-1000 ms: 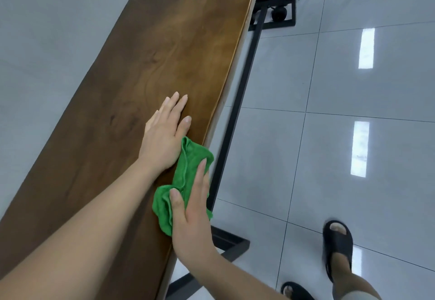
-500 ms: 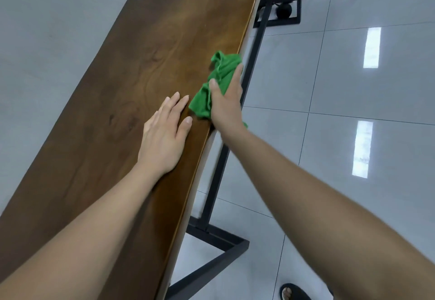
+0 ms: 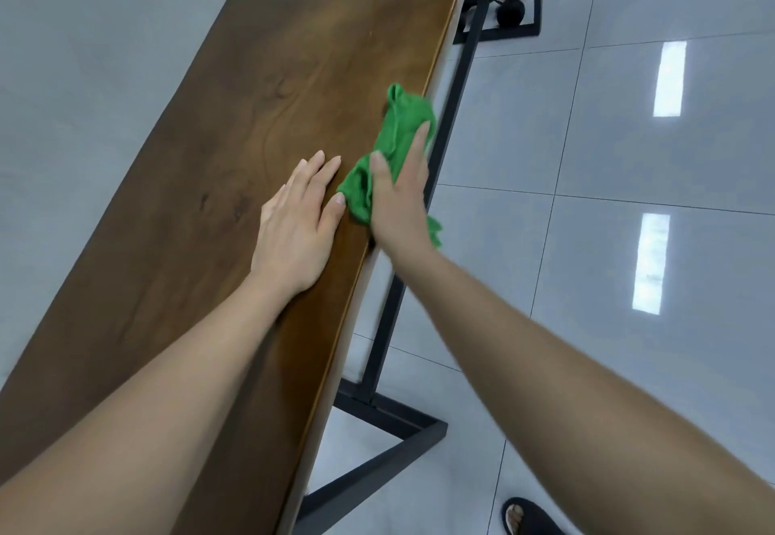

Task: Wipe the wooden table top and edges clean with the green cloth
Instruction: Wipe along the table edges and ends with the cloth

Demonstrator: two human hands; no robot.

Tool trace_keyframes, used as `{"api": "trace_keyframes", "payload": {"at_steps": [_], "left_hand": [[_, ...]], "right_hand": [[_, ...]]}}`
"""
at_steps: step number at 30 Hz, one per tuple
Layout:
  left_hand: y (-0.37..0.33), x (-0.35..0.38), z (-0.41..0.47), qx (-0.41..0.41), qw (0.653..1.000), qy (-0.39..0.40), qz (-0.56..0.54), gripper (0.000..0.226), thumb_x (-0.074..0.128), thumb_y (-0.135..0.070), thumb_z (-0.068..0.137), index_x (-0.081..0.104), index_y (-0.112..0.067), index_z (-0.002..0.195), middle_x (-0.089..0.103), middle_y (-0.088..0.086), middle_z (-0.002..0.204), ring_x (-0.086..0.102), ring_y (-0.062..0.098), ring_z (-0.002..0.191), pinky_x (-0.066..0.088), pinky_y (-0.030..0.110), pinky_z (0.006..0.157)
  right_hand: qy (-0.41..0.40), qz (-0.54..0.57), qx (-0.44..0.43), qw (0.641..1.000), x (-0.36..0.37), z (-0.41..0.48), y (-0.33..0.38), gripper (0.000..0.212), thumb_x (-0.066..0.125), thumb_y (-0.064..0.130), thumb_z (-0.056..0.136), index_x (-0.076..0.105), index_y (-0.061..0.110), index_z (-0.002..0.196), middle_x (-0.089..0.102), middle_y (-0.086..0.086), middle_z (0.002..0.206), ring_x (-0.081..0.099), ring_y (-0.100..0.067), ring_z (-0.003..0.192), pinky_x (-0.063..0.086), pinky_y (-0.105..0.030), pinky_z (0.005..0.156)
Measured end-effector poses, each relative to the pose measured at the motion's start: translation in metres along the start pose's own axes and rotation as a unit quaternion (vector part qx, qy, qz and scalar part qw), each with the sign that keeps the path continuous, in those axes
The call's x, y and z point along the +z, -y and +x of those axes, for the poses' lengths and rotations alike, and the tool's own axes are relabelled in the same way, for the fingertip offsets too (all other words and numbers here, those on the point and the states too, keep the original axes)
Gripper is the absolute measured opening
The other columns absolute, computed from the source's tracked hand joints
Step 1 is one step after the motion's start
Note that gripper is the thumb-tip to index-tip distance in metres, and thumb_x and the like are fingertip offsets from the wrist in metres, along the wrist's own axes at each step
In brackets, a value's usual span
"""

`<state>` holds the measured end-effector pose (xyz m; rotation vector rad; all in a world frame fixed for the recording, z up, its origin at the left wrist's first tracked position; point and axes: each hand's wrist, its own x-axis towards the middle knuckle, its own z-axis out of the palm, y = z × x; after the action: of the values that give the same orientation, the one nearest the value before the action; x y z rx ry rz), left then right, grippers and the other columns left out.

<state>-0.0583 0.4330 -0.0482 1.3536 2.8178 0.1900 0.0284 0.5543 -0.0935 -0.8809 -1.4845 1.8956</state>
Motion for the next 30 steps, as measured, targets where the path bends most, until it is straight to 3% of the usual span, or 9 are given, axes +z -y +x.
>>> {"api": "trace_keyframes", "payload": {"at_steps": [3, 7, 12, 16, 19, 23, 27, 30], "left_hand": [[0.001, -0.001, 0.0, 0.004, 1.0, 0.007, -0.005, 0.058, 0.024, -0.054, 0.117, 0.03, -0.036, 0.172, 0.021, -0.014, 0.181, 0.014, 0.01, 0.168, 0.019, 0.048, 0.132], [0.001, -0.001, 0.0, 0.002, 1.0, 0.003, -0.014, 0.058, 0.026, -0.054, 0.117, 0.032, -0.036, 0.172, 0.023, -0.014, 0.181, 0.014, 0.01, 0.168, 0.018, 0.049, 0.132], [-0.001, -0.001, 0.0, -0.005, 1.0, 0.004, -0.007, 0.059, 0.024, -0.055, 0.116, 0.032, -0.037, 0.172, 0.023, -0.013, 0.181, 0.015, 0.011, 0.168, 0.017, 0.048, 0.132], [0.001, -0.002, 0.0, -0.002, 1.0, 0.005, -0.016, 0.058, 0.026, -0.053, 0.116, 0.033, -0.037, 0.171, 0.024, -0.013, 0.181, 0.015, 0.01, 0.168, 0.016, 0.046, 0.133], [0.003, -0.002, 0.0, 0.0, 1.0, 0.006, -0.019, 0.057, 0.026, -0.052, 0.117, 0.032, -0.037, 0.172, 0.023, -0.013, 0.181, 0.014, 0.01, 0.168, 0.017, 0.045, 0.132], [0.003, -0.001, 0.0, 0.0, 1.0, 0.006, -0.018, 0.058, 0.026, -0.052, 0.117, 0.032, -0.037, 0.172, 0.024, -0.011, 0.181, 0.015, 0.011, 0.168, 0.019, 0.046, 0.132], [0.001, -0.003, -0.004, -0.01, 1.0, 0.008, -0.022, 0.058, 0.027, -0.054, 0.116, 0.031, -0.039, 0.172, 0.024, -0.011, 0.181, 0.015, 0.012, 0.168, 0.019, 0.047, 0.134], [-0.001, -0.005, -0.014, -0.029, 0.999, 0.014, -0.04, 0.057, 0.03, -0.051, 0.116, 0.033, -0.038, 0.172, 0.024, -0.011, 0.181, 0.014, 0.012, 0.169, 0.019, 0.049, 0.135]], "right_hand": [[0.023, 0.019, 0.015, 0.999, 0.019, -0.078, -0.017, 0.078, 0.042, 0.05, 0.115, -0.016, 0.052, 0.168, -0.001, 0.009, 0.183, 0.006, 0.006, 0.159, 0.007, -0.015, 0.118], [0.057, 0.033, 0.036, 0.997, 0.034, -0.183, -0.038, 0.075, 0.039, 0.065, 0.112, -0.018, 0.067, 0.16, -0.008, 0.028, 0.178, -0.001, 0.002, 0.165, 0.015, -0.034, 0.126], [0.072, 0.051, 0.038, 0.995, 0.043, -0.249, -0.053, 0.074, 0.038, 0.067, 0.111, -0.016, 0.067, 0.161, -0.016, 0.04, 0.172, -0.005, 0.017, 0.158, 0.015, -0.03, 0.123], [0.055, 0.064, 0.03, 0.996, 0.042, -0.215, -0.046, 0.073, 0.04, 0.06, 0.114, -0.013, 0.064, 0.164, -0.005, 0.03, 0.178, 0.002, 0.014, 0.16, 0.013, -0.02, 0.123], [0.028, 0.061, 0.03, 0.997, 0.037, -0.155, -0.035, 0.077, 0.043, 0.051, 0.115, -0.012, 0.053, 0.169, 0.009, 0.018, 0.181, 0.013, -0.001, 0.165, 0.018, -0.032, 0.13], [-0.009, 0.017, 0.013, 1.0, 0.021, -0.058, -0.014, 0.081, 0.046, 0.039, 0.116, -0.012, 0.036, 0.173, 0.014, 0.004, 0.181, 0.018, -0.011, 0.163, 0.018, -0.029, 0.123], [-0.034, 0.002, 0.028, 0.999, 0.003, 0.025, 0.011, 0.079, 0.045, 0.038, 0.117, -0.008, 0.031, 0.174, 0.025, -0.007, 0.176, 0.032, -0.025, 0.159, 0.029, -0.043, 0.127], [-0.032, -0.014, 0.029, 0.999, -0.006, 0.057, 0.018, 0.078, 0.045, 0.041, 0.117, -0.007, 0.032, 0.175, 0.027, -0.007, 0.176, 0.039, -0.028, 0.157, 0.033, -0.044, 0.125]]}}
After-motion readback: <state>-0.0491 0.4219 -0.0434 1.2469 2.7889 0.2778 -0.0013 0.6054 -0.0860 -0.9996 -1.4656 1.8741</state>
